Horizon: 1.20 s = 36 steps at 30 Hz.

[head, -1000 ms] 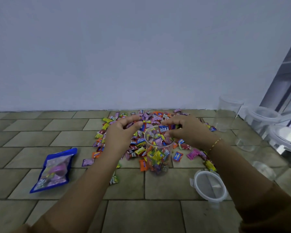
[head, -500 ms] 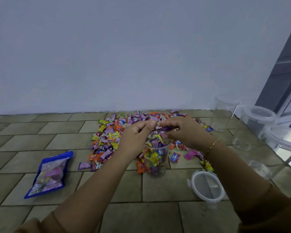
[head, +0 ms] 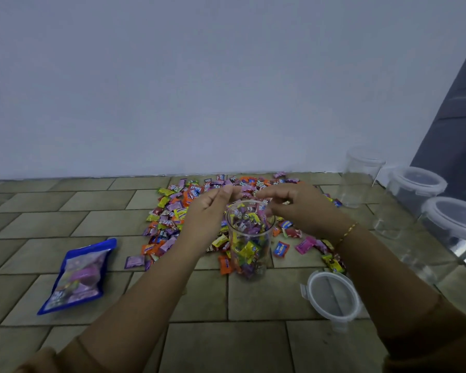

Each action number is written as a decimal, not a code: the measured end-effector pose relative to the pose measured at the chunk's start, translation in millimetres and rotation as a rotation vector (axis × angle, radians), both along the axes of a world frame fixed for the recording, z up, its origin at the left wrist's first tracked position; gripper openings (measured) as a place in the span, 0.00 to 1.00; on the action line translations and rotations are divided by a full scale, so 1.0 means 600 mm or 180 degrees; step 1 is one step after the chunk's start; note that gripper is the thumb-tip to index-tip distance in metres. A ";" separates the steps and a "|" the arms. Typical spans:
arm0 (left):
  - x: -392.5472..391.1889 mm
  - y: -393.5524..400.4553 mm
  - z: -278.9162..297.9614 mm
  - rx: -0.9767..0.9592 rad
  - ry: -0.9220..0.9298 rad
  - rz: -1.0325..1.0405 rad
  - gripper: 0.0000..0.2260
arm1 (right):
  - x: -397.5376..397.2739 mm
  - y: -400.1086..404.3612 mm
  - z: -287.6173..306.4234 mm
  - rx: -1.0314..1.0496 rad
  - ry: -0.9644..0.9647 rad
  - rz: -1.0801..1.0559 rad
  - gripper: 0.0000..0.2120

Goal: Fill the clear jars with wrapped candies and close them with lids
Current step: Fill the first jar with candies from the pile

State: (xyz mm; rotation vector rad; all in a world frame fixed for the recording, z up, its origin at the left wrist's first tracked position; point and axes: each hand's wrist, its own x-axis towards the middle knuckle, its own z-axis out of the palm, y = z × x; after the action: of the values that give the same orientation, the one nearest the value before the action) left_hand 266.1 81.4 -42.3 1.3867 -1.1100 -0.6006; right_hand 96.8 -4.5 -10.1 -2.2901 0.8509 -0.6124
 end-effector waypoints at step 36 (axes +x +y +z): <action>0.100 0.009 -0.177 0.1721 -0.3289 -0.0528 0.18 | -0.012 -0.098 -0.230 -0.0572 0.2117 -0.0480 0.14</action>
State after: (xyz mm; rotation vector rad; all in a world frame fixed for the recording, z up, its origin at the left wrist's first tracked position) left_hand 325.9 86.6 -148.3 2.1891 -1.9833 -0.2745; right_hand 89.5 -63.1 -148.4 -2.6493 1.3240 0.0409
